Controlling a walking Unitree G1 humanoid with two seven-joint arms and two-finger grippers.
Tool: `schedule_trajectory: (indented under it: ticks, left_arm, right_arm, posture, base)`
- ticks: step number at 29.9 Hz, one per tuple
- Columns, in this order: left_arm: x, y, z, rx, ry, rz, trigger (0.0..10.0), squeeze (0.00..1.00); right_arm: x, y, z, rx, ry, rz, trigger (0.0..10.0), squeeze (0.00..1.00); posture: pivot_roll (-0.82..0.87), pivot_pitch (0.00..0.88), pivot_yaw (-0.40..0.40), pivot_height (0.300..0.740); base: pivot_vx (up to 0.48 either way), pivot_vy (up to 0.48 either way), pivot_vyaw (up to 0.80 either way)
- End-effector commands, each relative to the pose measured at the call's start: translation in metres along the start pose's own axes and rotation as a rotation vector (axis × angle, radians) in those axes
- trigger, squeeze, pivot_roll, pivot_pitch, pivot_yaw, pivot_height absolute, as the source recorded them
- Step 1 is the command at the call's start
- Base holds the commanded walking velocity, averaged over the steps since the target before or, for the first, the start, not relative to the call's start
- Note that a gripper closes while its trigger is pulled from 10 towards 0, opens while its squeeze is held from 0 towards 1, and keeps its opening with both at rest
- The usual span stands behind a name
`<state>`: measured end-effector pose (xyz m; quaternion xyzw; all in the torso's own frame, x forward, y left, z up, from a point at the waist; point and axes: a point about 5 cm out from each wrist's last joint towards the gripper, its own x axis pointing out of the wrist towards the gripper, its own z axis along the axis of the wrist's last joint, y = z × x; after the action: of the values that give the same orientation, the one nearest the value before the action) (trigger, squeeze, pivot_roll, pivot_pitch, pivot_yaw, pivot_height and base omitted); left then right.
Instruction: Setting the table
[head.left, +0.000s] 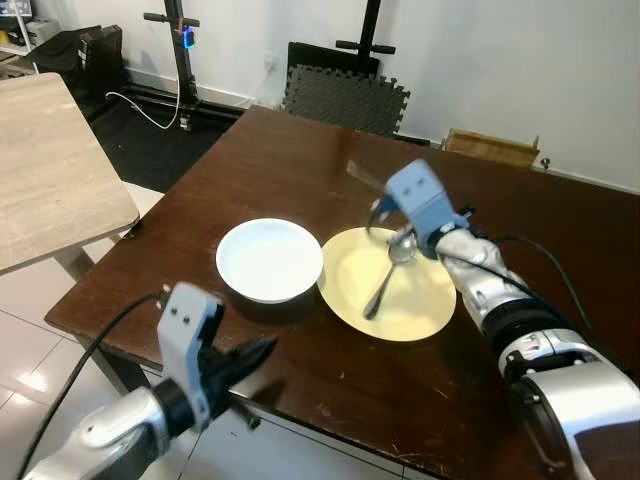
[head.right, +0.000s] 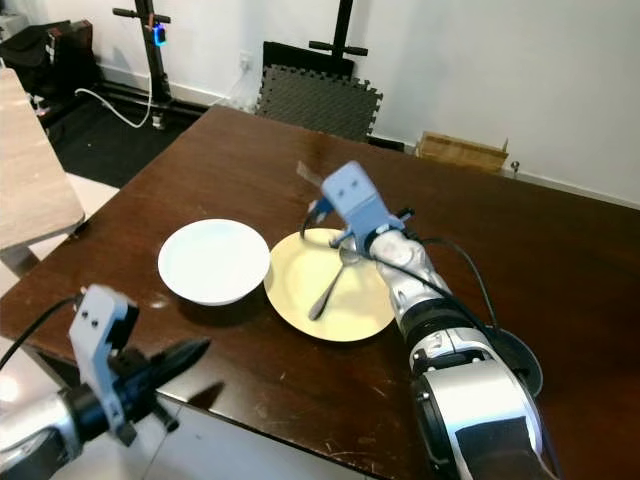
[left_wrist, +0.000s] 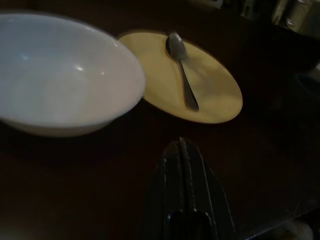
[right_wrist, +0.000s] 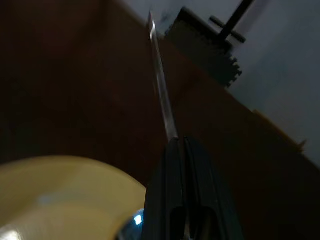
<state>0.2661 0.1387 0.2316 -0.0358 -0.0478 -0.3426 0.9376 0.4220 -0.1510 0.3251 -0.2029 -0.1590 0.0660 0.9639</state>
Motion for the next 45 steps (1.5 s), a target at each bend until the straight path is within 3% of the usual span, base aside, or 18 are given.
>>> schedule_trajectory:
  ticks: [1, 3, 4, 5, 7, 9, 10, 12, 19, 21, 24, 27, 28, 33, 38, 41, 42, 45]
  left_arm:
    - [0.003, 0.009, 0.003, -0.007, -0.031, 0.090, 10.0, 0.00]
    - [0.003, 0.009, 0.003, -0.007, -0.031, 0.090, 10.0, 0.00]
    - [0.007, 0.012, 0.010, -0.001, -0.063, 0.124, 10.0, 0.00]
    - [0.007, 0.012, 0.010, -0.001, -0.063, 0.124, 10.0, 0.00]
    - [0.016, 0.017, 0.034, 0.052, -0.156, 0.194, 10.0, 0.00]
    - [0.019, 0.018, 0.042, 0.078, -0.186, 0.211, 10.0, 0.00]
    - [0.022, 0.018, 0.050, 0.099, -0.214, 0.212, 10.0, 0.00]
    - [0.023, 0.018, 0.051, 0.100, -0.216, 0.208, 10.0, 0.00]
    - [0.029, 0.018, 0.043, 0.104, -0.184, 0.201, 10.0, 0.00]
    - [0.029, 0.018, 0.042, 0.103, -0.182, 0.204, 10.0, 0.00]
    - [0.026, 0.019, 0.038, 0.107, -0.161, 0.223, 10.0, 0.00]
    - [0.026, 0.019, 0.037, 0.113, -0.157, 0.231, 10.0, 0.00]
    - [0.025, 0.019, 0.034, 0.120, -0.148, 0.238, 10.0, 0.00]
    - [0.021, 0.017, 0.024, 0.112, -0.122, 0.255, 10.0, 0.00]
    - [0.019, 0.018, 0.022, 0.108, -0.115, 0.266, 10.0, 0.00]
    - [0.015, 0.019, 0.020, 0.106, -0.105, 0.280, 10.0, 0.00]
    - [0.014, 0.020, 0.019, 0.108, -0.099, 0.287, 10.0, 0.00]
    - [0.012, 0.020, 0.018, 0.111, -0.093, 0.293, 10.0, 0.00]
  right_arm:
    - [-0.008, -0.006, -0.011, 0.126, 0.001, -0.068, 10.0, 0.00]
    - [-0.008, -0.006, -0.011, 0.126, 0.001, -0.068, 10.0, 0.00]
    - [-0.013, -0.008, -0.013, 0.193, -0.011, -0.102, 10.0, 0.00]
    - [-0.013, -0.008, -0.013, 0.193, -0.011, -0.102, 10.0, 0.00]
    - [-0.038, -0.008, -0.023, 0.302, -0.041, -0.224, 10.0, 0.00]
    - [-0.050, -0.009, -0.030, 0.331, -0.038, -0.274, 10.0, 0.00]
    - [-0.068, -0.009, -0.040, 0.352, -0.037, -0.324, 10.0, 0.00]
    - [-0.072, -0.008, -0.042, 0.354, -0.035, -0.329, 10.0, 0.00]
    - [-0.058, 0.012, -0.047, 0.189, 0.050, -0.165, 10.0, 0.00]
    - [-0.056, 0.013, -0.044, 0.190, 0.044, -0.152, 10.0, 0.00]
    - [-0.049, 0.030, -0.048, 0.206, 0.144, -0.026, 10.0, 0.00]
    - [-0.050, 0.037, -0.053, 0.228, 0.207, 0.002, 10.0, 0.00]
    - [-0.047, 0.044, -0.060, 0.299, 0.266, 0.013, 10.0, 1.00]
    - [-0.032, 0.064, -0.078, 0.515, 0.436, 0.001, 10.0, 1.00]
    - [-0.030, 0.072, -0.079, 0.573, 0.463, 0.007, 10.0, 1.00]
    - [-0.025, 0.080, -0.074, 0.552, 0.462, 0.013, 10.0, 1.00]
    - [-0.021, 0.082, -0.068, 0.535, 0.459, -0.009, 10.0, 0.00]
    - [-0.014, 0.081, -0.058, 0.523, 0.454, -0.061, 10.0, 0.00]
  posture:
    - [0.09, 0.191, -0.049, 0.740]
    - [0.09, 0.191, -0.049, 0.740]
    - [0.09, 0.187, -0.048, 0.740]
    - [0.09, 0.187, -0.048, 0.740]
    - [0.07, 0.171, -0.040, 0.740]
    - [0.07, 0.170, -0.039, 0.740]
    - [0.07, 0.167, -0.030, 0.740]
    - [0.06, 0.166, -0.025, 0.740]
    - [0.05, 0.170, -0.014, 0.740]
    - [0.06, 0.177, -0.011, 0.740]
    - [0.06, 0.186, -0.020, 0.740]
    - [0.07, 0.190, -0.022, 0.740]
    - [0.07, 0.197, -0.031, 0.740]
    - [0.08, 0.213, -0.049, 0.740]
    - [0.09, 0.223, -0.054, 0.740]
    - [0.11, 0.234, -0.058, 0.740]
    - [0.12, 0.237, -0.056, 0.740]
    - [0.13, 0.242, -0.060, 0.740]
  base:
    - [0.000, 0.000, 0.00]
    - [0.000, 0.000, 0.00]
    - [0.000, 0.000, 0.00]
    - [0.000, 0.000, 0.00]
    - [0.000, 0.000, 0.00]
    - [0.000, 0.000, 0.00]
    - [0.000, 0.000, 0.00]
    - [0.000, 0.000, 0.00]
    - [0.000, 0.000, 0.00]
    - [0.000, 0.000, 0.00]
    - [0.000, 0.000, 0.00]
    - [0.000, 0.000, 0.00]
    - [0.000, 0.000, 0.00]
    - [0.000, 0.000, 0.00]
    - [0.000, 0.000, 0.00]
    - [0.000, 0.000, 0.00]
    - [0.000, 0.000, 0.00]
    - [0.000, 0.000, 0.00]
